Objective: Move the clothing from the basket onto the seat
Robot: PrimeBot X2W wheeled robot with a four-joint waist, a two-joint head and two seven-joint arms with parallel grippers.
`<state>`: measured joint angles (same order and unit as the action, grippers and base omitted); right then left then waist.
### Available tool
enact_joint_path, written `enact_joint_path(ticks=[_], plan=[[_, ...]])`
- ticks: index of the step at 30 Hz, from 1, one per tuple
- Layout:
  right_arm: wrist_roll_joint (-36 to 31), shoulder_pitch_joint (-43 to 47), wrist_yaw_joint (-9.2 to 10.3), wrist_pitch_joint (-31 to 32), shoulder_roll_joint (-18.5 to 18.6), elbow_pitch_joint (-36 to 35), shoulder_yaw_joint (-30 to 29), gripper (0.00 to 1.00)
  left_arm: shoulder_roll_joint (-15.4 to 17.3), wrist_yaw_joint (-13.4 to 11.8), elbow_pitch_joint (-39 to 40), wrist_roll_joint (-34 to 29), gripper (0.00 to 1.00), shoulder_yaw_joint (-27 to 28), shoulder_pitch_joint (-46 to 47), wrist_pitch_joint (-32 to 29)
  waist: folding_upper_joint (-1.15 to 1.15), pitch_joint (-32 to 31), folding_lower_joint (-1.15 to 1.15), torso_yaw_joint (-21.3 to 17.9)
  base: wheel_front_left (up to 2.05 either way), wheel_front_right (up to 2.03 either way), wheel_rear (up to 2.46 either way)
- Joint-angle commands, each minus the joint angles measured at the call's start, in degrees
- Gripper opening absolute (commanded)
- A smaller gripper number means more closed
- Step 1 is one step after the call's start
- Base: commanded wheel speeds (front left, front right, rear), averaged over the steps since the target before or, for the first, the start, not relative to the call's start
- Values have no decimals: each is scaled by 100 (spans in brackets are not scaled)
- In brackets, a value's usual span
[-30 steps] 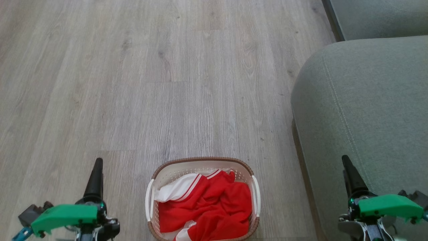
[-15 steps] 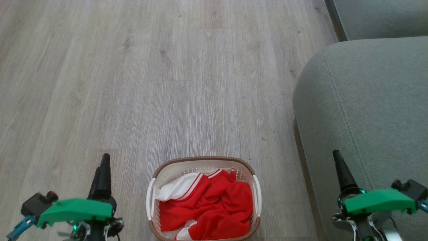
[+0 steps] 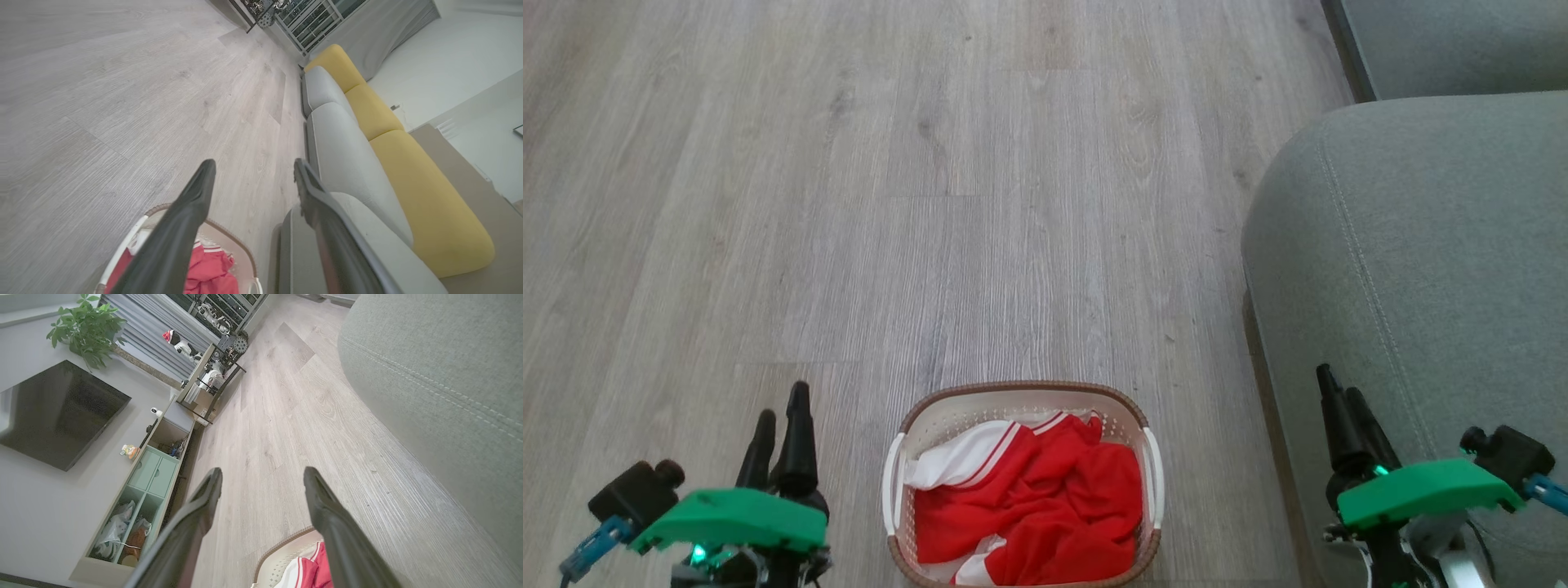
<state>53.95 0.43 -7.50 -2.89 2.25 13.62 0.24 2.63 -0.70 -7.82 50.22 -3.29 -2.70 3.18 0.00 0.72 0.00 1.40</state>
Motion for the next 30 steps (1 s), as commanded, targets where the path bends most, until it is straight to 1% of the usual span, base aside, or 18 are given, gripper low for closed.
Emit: enact_joint_path(ticks=[1, 18, 30], plan=[[-201, -291, 0, -92, 46, -259, 92, 100, 111, -66, 246, -216, 100, 36, 110, 72, 0, -1, 0, 4, 0, 0, 0], [-1434, -280, 1, -379, 50, -330, 323, 100, 315, -429, 358, -1440, 100, -321, -61, 357, 0, -59, 0, 69, 0, 0, 0], [-2278, -275, 1, -582, 53, -307, 446, 100, 425, -610, 382, -2237, 100, -491, -157, 558, 0, -98, 0, 96, 0, 0, 0]])
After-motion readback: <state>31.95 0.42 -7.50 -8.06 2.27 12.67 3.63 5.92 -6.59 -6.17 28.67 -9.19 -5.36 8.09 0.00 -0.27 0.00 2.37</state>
